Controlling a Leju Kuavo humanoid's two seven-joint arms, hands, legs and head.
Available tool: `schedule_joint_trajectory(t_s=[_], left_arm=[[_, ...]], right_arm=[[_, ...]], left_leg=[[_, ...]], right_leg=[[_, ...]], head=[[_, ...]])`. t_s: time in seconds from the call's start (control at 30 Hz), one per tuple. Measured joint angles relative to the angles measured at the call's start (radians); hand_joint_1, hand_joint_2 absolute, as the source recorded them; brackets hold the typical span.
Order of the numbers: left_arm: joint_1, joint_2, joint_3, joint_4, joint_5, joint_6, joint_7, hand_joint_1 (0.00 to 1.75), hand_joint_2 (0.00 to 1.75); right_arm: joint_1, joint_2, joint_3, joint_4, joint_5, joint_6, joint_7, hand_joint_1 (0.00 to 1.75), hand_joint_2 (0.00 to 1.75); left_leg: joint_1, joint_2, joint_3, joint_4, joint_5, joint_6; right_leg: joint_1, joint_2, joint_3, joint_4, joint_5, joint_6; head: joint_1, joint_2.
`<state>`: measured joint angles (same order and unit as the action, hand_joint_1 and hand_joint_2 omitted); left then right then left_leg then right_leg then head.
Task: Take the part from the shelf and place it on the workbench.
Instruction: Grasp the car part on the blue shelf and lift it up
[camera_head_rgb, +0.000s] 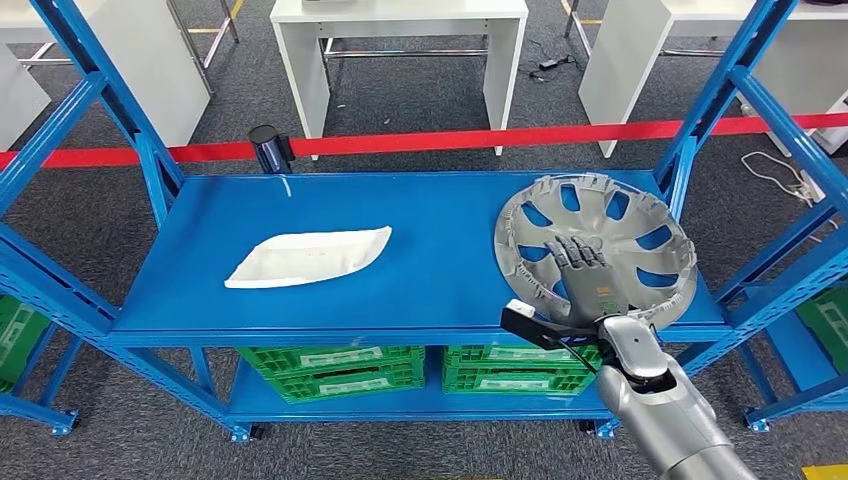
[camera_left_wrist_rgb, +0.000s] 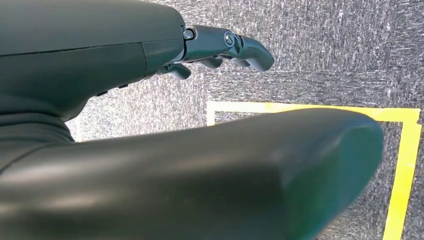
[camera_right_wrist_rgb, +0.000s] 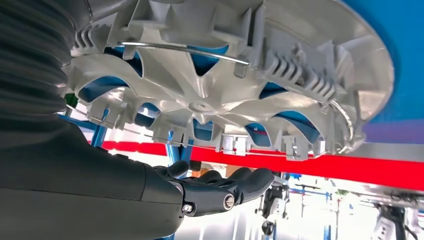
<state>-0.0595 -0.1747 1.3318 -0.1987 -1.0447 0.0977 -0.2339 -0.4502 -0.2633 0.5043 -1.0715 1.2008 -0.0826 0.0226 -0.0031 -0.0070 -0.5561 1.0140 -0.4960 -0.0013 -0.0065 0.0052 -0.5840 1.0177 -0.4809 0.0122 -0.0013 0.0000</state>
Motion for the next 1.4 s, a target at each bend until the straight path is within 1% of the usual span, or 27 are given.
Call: schedule_joint_trajectory(t_s=[0.13, 0.23, 0.37, 0.5, 0.73, 0.87, 0.97, 1.17, 1.4], left_arm=[[0.0, 0.0, 0.003, 0.0, 0.0, 0.0, 0.001, 0.0, 0.0], [0.001, 0.0, 0.003, 0.0, 0.0, 0.0, 0.002, 0.0, 0.0], [0.001, 0.0, 0.003, 0.0, 0.0, 0.0, 0.005, 0.0, 0.0], [0.004, 0.0, 0.003, 0.0, 0.0, -0.004, 0.006, 0.0, 0.0], [0.005, 0.002, 0.006, 0.0, -0.001, -0.007, 0.007, 0.0, 0.0], [0.004, 0.002, 0.014, 0.0, -0.001, -0.008, 0.007, 0.0, 0.0], [0.004, 0.003, 0.019, 0.0, -0.001, -0.008, 0.009, 0.0, 0.0], [0.002, 0.003, 0.02, 0.0, -0.001, -0.007, 0.011, 0.0, 0.0], [0.003, 0.003, 0.02, 0.0, -0.003, -0.005, 0.005, 0.0, 0.0]], right_arm=[[-0.018, -0.019, 0.006, 0.0, -0.036, 0.063, 0.02, 0.0, 1.75], [-0.032, -0.044, 0.007, -0.006, -0.091, 0.132, 0.027, 0.0, 1.75], [-0.043, -0.097, 0.007, -0.03, -0.188, 0.223, 0.01, 0.0, 1.75], [-0.048, -0.161, 0.007, -0.048, -0.292, 0.303, -0.02, 0.0, 1.75], [-0.064, -0.241, 0.007, -0.052, -0.397, 0.392, -0.045, 0.0, 1.75], [-0.078, -0.269, 0.009, -0.052, -0.424, 0.421, -0.047, 0.0, 1.75], [-0.093, -0.28, 0.018, -0.051, -0.431, 0.433, -0.049, 0.0, 1.75], [-0.125, -0.282, 0.07, -0.032, -0.435, 0.426, -0.052, 0.0, 1.75], [-0.132, -0.28, 0.138, -0.003, -0.45, 0.388, -0.059, 0.0, 1.75]], left_leg=[[0.0, 0.0, 0.002, 0.0, 0.0, 0.0], [0.0, 0.0, 0.003, 0.0, 0.0, 0.0], [-0.001, 0.0, 0.004, 0.0, 0.0, 0.0], [-0.001, 0.0, 0.003, 0.0, 0.0, 0.0], [-0.001, -0.001, 0.003, 0.0, -0.001, 0.001], [-0.001, 0.0, 0.003, 0.0, -0.002, 0.001], [0.0, 0.0, 0.003, 0.0, -0.002, 0.0], [0.0, 0.0, 0.003, 0.0, -0.002, 0.0], [0.0, 0.0, 0.004, 0.0, -0.002, 0.0]], right_leg=[[0.0, 0.0, 0.002, 0.0, 0.0, 0.0], [0.0, 0.0, 0.003, 0.0, 0.0, 0.0], [-0.001, 0.0, 0.004, 0.0, 0.0, 0.001], [-0.001, -0.001, 0.004, 0.0, 0.0, 0.001], [-0.001, -0.001, 0.003, 0.0, 0.0, 0.001], [-0.001, -0.001, 0.003, 0.0, -0.001, 0.001], [-0.001, -0.001, 0.003, 0.0, -0.001, 0.001], [0.0, -0.001, 0.003, 0.0, -0.001, 0.001], [0.0, -0.001, 0.004, 0.0, -0.001, 0.001]], head=[[0.0, 0.0], [0.0, 0.0], [0.0, 0.0], [0.0, 0.0], [0.0, 0.0], [0.0, 0.0], [0.0, 0.0], [0.0, 0.0], [0.0, 0.0]])
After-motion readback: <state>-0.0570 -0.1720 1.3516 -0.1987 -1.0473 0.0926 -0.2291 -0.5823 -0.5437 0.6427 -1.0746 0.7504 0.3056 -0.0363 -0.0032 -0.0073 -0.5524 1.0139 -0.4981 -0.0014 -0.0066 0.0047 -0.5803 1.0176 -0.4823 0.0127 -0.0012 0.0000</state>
